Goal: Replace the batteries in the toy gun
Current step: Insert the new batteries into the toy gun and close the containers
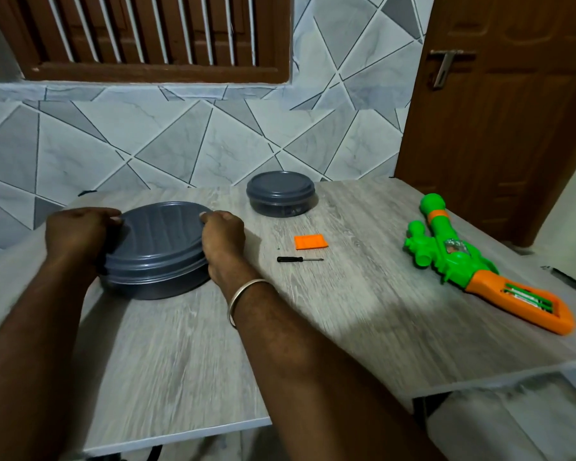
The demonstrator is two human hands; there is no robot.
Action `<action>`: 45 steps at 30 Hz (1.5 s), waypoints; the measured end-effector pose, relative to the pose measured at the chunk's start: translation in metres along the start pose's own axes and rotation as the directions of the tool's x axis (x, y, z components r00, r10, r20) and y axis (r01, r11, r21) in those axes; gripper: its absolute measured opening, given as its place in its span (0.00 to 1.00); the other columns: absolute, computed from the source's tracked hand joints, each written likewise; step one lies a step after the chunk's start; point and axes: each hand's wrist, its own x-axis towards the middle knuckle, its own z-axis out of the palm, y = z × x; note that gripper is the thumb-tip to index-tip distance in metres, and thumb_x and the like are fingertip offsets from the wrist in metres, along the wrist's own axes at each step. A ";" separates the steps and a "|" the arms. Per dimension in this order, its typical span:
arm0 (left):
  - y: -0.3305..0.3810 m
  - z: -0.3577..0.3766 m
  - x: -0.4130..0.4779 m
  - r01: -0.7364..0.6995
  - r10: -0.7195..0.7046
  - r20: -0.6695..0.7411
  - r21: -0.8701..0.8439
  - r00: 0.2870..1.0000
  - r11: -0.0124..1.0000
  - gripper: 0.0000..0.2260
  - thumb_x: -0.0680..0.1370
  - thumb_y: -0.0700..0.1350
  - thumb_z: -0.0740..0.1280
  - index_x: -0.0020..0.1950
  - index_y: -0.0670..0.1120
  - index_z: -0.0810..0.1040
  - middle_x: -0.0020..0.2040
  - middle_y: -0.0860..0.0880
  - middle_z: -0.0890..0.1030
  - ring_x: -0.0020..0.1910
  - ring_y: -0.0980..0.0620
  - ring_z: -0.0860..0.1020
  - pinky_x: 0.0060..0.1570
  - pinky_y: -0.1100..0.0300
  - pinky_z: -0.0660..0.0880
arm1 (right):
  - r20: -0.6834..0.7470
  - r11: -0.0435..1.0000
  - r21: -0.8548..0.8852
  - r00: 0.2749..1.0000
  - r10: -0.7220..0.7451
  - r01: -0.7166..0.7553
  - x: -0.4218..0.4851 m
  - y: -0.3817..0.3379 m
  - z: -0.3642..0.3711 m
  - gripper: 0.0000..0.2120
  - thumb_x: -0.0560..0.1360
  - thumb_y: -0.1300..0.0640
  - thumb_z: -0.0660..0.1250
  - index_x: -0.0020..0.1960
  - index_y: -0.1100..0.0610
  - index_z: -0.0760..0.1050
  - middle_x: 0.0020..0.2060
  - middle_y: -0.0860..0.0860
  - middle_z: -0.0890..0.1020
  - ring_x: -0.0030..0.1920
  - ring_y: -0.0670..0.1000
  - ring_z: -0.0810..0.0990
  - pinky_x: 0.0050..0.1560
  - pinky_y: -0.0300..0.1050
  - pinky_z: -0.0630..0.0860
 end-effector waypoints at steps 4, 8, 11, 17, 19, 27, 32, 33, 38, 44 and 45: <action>0.004 -0.002 -0.009 -0.018 0.018 -0.006 0.025 1.000 1.000 0.10 0.76 0.41 0.72 0.56 0.45 0.85 0.51 0.41 0.84 0.46 0.42 0.81 0.34 0.54 0.78 | 0.043 0.999 -0.054 0.999 0.003 0.000 -0.005 -0.004 -0.006 0.14 0.78 0.56 0.64 0.59 0.61 0.78 0.49 0.54 0.82 0.40 0.49 0.76 0.33 0.38 0.70; 0.017 0.003 -0.022 -0.133 0.137 -0.054 0.071 0.989 0.988 0.17 0.72 0.52 0.71 0.58 0.47 0.83 0.50 0.42 0.84 0.49 0.37 0.84 0.52 0.37 0.80 | 0.050 0.994 -0.094 0.997 -0.055 0.060 -0.011 -0.013 -0.027 0.15 0.76 0.52 0.64 0.55 0.62 0.78 0.49 0.55 0.82 0.46 0.54 0.78 0.39 0.43 0.75; 0.032 0.016 -0.034 -0.239 0.241 -0.039 0.056 0.970 0.969 0.21 0.71 0.58 0.68 0.61 0.51 0.81 0.54 0.45 0.85 0.52 0.43 0.84 0.61 0.43 0.78 | -0.001 0.978 -0.106 0.984 -0.180 0.178 -0.025 -0.030 -0.059 0.15 0.74 0.52 0.65 0.50 0.65 0.78 0.47 0.59 0.82 0.48 0.58 0.78 0.55 0.54 0.75; 0.080 0.096 -0.138 -0.472 0.472 0.193 -0.045 0.860 0.880 0.11 0.75 0.49 0.69 0.54 0.47 0.86 0.49 0.48 0.86 0.49 0.49 0.83 0.59 0.49 0.79 | -0.219 0.905 0.039 0.887 -0.406 0.423 -0.051 -0.078 -0.189 0.07 0.75 0.66 0.66 0.50 0.61 0.81 0.41 0.50 0.81 0.41 0.44 0.77 0.42 0.29 0.73; 0.085 0.135 -0.168 -0.442 0.464 0.319 -0.142 0.826 0.886 0.05 0.75 0.44 0.71 0.48 0.47 0.86 0.45 0.47 0.86 0.46 0.49 0.83 0.53 0.54 0.79 | -0.334 0.888 0.020 0.841 -0.427 0.459 -0.056 -0.093 -0.238 0.10 0.74 0.66 0.66 0.53 0.64 0.81 0.41 0.51 0.81 0.38 0.43 0.76 0.37 0.27 0.72; 0.076 0.256 -0.255 -0.057 0.178 0.708 -0.192 0.684 0.980 0.10 0.64 0.50 0.77 0.36 0.45 0.82 0.37 0.42 0.83 0.37 0.44 0.80 0.49 0.46 0.82 | -0.490 0.928 -0.035 0.802 -0.340 0.372 -0.073 -0.108 -0.362 0.05 0.76 0.61 0.65 0.46 0.56 0.81 0.46 0.54 0.82 0.47 0.49 0.78 0.44 0.39 0.74; 0.067 0.285 -0.271 0.007 0.069 0.717 -0.102 0.694 0.995 0.14 0.66 0.52 0.75 0.35 0.43 0.78 0.33 0.35 0.82 0.34 0.36 0.83 0.44 0.35 0.81 | -0.407 0.834 -0.529 0.816 -0.410 0.156 -0.082 -0.097 -0.404 0.10 0.75 0.56 0.67 0.45 0.62 0.82 0.47 0.60 0.84 0.46 0.54 0.80 0.54 0.54 0.76; 0.070 0.286 -0.277 0.046 0.039 0.713 -0.101 0.700 0.994 0.13 0.70 0.49 0.75 0.37 0.43 0.76 0.33 0.35 0.81 0.34 0.35 0.83 0.43 0.34 0.81 | -0.378 0.802 -0.591 0.850 -0.367 0.084 -0.082 -0.093 -0.410 0.12 0.74 0.53 0.67 0.44 0.61 0.82 0.46 0.60 0.84 0.46 0.56 0.81 0.54 0.56 0.77; 0.070 0.303 -0.284 0.209 -0.063 0.696 -0.127 0.715 0.970 0.14 0.74 0.42 0.76 0.48 0.35 0.73 0.45 0.32 0.80 0.32 0.37 0.82 0.35 0.42 0.83 | -0.240 0.653 -0.758 0.933 -0.267 -0.008 -0.084 -0.081 -0.417 0.15 0.74 0.47 0.71 0.47 0.59 0.84 0.45 0.57 0.84 0.46 0.55 0.81 0.52 0.50 0.77; 0.068 0.306 -0.277 0.356 -0.146 0.687 -0.173 0.711 0.918 0.09 0.77 0.36 0.71 0.53 0.30 0.77 0.47 0.32 0.81 0.32 0.40 0.80 0.23 0.54 0.80 | -0.242 0.748 -0.664 0.941 -0.238 0.018 -0.085 -0.078 -0.413 0.15 0.73 0.48 0.74 0.45 0.62 0.84 0.42 0.58 0.85 0.44 0.55 0.83 0.49 0.50 0.79; 0.067 0.304 -0.275 0.356 -0.147 0.677 -0.180 0.721 0.917 0.08 0.77 0.36 0.71 0.51 0.31 0.77 0.46 0.33 0.81 0.33 0.39 0.81 0.24 0.51 0.80 | -0.238 0.764 -0.644 0.943 -0.233 0.026 -0.084 -0.076 -0.412 0.15 0.72 0.49 0.75 0.45 0.62 0.84 0.41 0.58 0.85 0.44 0.55 0.83 0.49 0.50 0.80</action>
